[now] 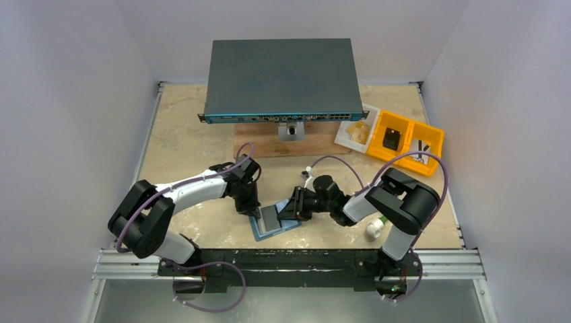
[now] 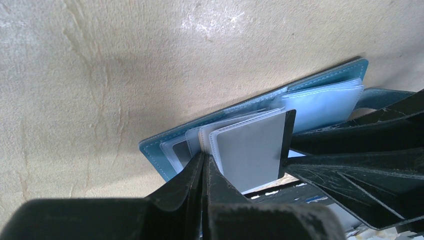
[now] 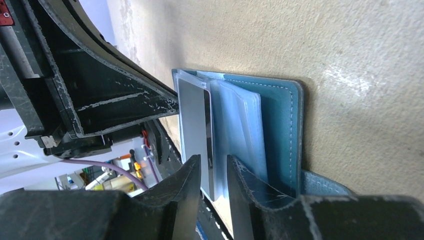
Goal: Take the credit cards out of the card holder
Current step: Remove the credit card from the card holder.
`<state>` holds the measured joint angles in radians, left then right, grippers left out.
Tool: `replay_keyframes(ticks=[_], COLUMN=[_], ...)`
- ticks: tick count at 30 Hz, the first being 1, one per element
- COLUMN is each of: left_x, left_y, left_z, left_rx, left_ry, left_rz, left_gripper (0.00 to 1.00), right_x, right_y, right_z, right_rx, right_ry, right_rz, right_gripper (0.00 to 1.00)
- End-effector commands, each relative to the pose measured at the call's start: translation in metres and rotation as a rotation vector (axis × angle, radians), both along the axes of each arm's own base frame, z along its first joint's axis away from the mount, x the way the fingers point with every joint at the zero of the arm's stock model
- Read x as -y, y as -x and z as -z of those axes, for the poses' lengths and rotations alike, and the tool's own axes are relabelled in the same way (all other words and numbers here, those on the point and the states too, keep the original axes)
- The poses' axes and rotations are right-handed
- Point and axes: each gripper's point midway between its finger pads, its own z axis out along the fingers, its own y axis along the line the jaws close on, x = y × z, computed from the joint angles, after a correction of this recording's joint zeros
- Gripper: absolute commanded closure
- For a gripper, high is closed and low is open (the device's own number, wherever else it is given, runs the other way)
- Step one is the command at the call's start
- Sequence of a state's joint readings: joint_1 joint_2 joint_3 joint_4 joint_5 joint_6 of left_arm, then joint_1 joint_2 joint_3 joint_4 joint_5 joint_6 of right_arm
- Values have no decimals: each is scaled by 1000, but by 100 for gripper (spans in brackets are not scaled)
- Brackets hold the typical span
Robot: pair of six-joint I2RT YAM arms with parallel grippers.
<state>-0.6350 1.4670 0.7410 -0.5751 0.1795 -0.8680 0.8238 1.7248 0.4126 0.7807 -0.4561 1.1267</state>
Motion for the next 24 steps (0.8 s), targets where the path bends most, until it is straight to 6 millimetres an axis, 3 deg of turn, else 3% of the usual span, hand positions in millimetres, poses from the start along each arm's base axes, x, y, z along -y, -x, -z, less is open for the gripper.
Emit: replay_keyframes(ticks=[1,7,16,24], left_x=[-31,-31,-29,-31], left_y=[6,6,4,5], left_z=[23,24,25,25], left_rx=[-13,-15,-17,-21], left_ry=[-148,-148,-145,-158], left_rz=[10,10,10,13], left_gripper=[100,100,100,100], right_x=[-4,-7,-12,-7], right_y=[1,0,-3,1], right_z=[3,2,-4,-1], right_rx=[-4,-5,4,-10], right_ry=[-11,-23,-39,-32], right_rz=[-22,-32,-41,-32], right_gripper=[74,86,85,100])
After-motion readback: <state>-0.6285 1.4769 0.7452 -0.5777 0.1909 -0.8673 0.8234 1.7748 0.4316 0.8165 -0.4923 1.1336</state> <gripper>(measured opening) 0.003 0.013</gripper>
